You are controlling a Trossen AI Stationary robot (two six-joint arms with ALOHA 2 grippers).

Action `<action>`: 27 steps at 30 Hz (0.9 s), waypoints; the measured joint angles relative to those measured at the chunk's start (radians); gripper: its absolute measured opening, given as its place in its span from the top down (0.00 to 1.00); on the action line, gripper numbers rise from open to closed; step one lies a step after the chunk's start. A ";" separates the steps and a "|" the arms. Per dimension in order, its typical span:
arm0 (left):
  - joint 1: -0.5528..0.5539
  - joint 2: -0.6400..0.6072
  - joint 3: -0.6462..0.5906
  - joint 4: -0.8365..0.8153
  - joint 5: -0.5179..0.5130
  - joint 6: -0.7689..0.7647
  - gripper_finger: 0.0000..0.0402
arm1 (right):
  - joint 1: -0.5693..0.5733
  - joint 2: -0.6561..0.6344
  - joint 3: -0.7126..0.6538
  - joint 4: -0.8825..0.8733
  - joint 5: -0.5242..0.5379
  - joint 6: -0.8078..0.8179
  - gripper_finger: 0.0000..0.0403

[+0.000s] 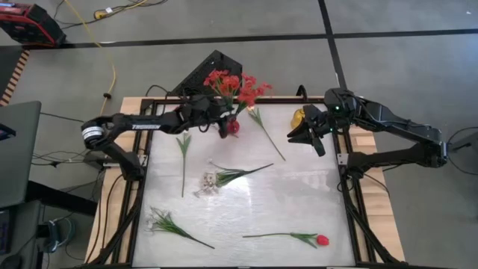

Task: Sort flowers into vase by color
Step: Put the bottom pink flower into the red vase

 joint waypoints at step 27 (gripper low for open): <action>-0.312 -0.204 0.000 -0.786 0.167 -0.157 0.72 | 0.373 0.305 0.000 -0.206 -0.011 0.171 0.71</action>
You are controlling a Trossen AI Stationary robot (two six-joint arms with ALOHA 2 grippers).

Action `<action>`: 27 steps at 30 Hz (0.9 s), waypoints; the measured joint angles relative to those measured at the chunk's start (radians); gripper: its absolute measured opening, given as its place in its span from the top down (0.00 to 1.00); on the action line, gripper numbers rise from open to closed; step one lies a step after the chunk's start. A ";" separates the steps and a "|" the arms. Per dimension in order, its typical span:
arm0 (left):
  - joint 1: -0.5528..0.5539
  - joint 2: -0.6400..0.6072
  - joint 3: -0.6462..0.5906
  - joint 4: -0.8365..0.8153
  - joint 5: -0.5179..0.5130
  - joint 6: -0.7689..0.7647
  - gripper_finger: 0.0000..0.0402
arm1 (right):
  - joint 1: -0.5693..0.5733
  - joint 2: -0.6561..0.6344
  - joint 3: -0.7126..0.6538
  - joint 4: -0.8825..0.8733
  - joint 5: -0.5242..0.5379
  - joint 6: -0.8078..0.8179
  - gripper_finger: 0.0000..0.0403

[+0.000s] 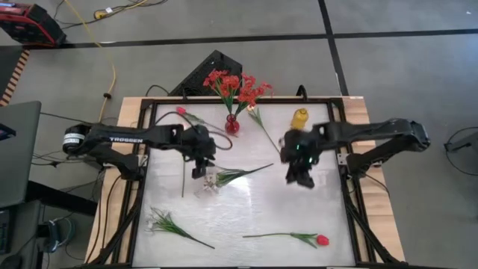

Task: Sort flowers into vase by color
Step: Put the bottom pink flower into the red vase

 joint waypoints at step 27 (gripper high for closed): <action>-0.109 0.000 0.000 0.151 -0.034 0.113 0.72 | 0.599 0.588 0.001 0.332 0.309 0.550 0.71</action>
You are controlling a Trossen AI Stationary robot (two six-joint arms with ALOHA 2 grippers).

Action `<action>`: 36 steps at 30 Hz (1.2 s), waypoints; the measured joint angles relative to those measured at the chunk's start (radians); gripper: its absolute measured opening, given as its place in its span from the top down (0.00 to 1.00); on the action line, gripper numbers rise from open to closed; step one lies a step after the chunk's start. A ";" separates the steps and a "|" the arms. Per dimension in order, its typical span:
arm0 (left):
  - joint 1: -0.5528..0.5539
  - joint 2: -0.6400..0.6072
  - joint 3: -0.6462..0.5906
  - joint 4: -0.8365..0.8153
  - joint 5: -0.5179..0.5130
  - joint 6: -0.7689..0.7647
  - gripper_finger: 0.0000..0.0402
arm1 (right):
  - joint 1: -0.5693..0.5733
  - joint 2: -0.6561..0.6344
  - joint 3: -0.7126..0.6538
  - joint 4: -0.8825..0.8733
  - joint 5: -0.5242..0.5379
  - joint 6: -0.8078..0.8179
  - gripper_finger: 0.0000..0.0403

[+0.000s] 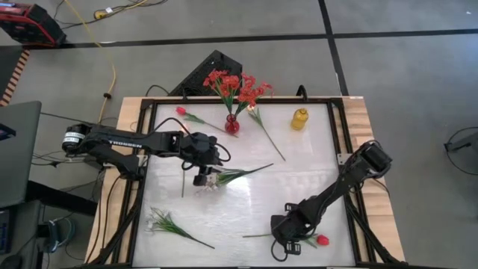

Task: Sort flowers into vase by color
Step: Put the bottom pink flower into the red vase

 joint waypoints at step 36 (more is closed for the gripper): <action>0.240 0.000 0.000 0.348 0.513 -0.835 0.97 | -0.263 -0.357 0.047 -0.194 0.778 -0.896 0.96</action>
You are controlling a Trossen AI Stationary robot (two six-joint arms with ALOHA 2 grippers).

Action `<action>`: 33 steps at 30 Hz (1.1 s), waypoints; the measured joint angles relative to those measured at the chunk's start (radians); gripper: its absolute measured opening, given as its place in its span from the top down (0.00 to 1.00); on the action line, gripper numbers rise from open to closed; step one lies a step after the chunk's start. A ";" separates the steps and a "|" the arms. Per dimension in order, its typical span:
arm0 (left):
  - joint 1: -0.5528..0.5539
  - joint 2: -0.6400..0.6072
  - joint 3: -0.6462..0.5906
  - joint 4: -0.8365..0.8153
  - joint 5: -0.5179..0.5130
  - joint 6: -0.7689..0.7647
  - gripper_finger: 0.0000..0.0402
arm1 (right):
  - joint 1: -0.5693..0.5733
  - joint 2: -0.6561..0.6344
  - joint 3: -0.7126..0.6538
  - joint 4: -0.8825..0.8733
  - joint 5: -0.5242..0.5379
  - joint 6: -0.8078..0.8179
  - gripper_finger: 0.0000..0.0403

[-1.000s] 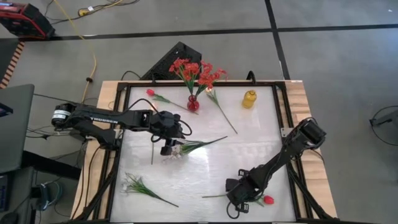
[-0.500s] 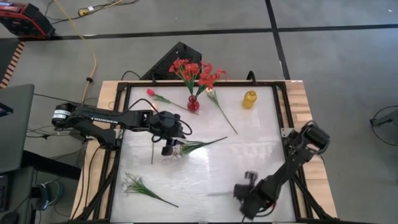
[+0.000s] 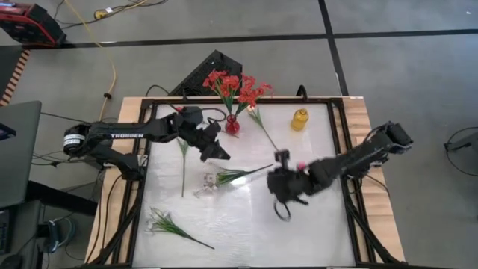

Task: Sort flowers into vase by color
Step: Put the bottom pink flower into the red vase

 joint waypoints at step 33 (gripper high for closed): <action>-0.075 0.000 0.000 0.066 -0.203 -0.134 1.00 | -0.286 0.003 0.001 0.642 -0.111 -0.943 0.83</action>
